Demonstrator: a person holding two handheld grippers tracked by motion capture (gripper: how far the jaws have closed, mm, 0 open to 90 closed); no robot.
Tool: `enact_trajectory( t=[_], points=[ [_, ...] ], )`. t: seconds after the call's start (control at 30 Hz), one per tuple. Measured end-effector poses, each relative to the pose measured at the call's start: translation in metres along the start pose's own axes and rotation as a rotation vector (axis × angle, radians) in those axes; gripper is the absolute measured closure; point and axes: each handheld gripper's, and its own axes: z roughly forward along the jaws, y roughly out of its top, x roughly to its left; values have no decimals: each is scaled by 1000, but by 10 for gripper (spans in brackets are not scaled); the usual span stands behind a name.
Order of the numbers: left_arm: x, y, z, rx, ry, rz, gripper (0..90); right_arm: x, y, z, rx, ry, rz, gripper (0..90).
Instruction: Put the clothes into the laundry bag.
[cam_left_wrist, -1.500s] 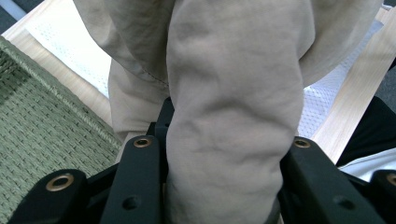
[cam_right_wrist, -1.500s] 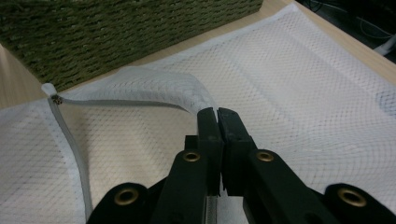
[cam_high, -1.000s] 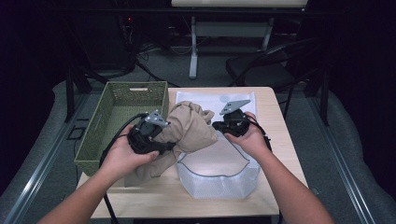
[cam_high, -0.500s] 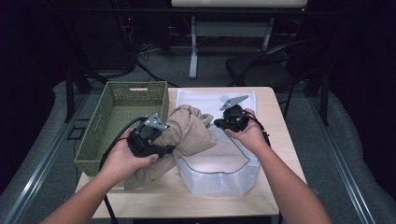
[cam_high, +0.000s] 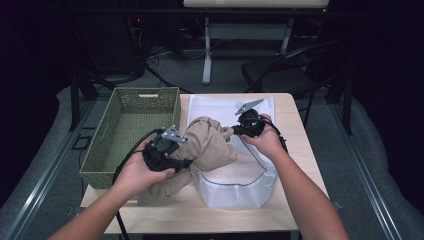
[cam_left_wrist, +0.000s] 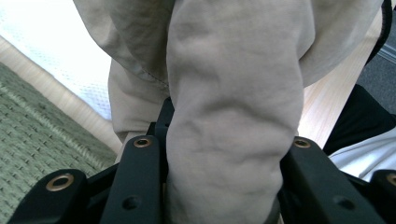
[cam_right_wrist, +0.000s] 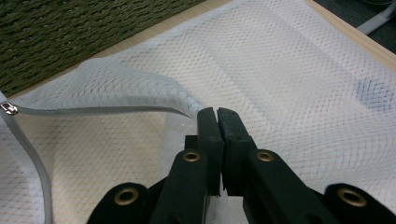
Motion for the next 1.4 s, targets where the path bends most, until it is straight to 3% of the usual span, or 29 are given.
enact_trajectory(
  t=[0.3,0.73,1.13,1.4],
  points=[
    [-7,4,8,9,-19,17,635,-11,5,9,24,-1,-11,889],
    [-16,6,22,31,-39,32,635,-21,8,6,35,-16,-21,889],
    [-26,0,35,54,-62,52,635,-18,11,6,26,-8,-24,888],
    [-35,-3,52,37,-96,45,635,-16,11,7,22,-8,-19,888]
  ],
)
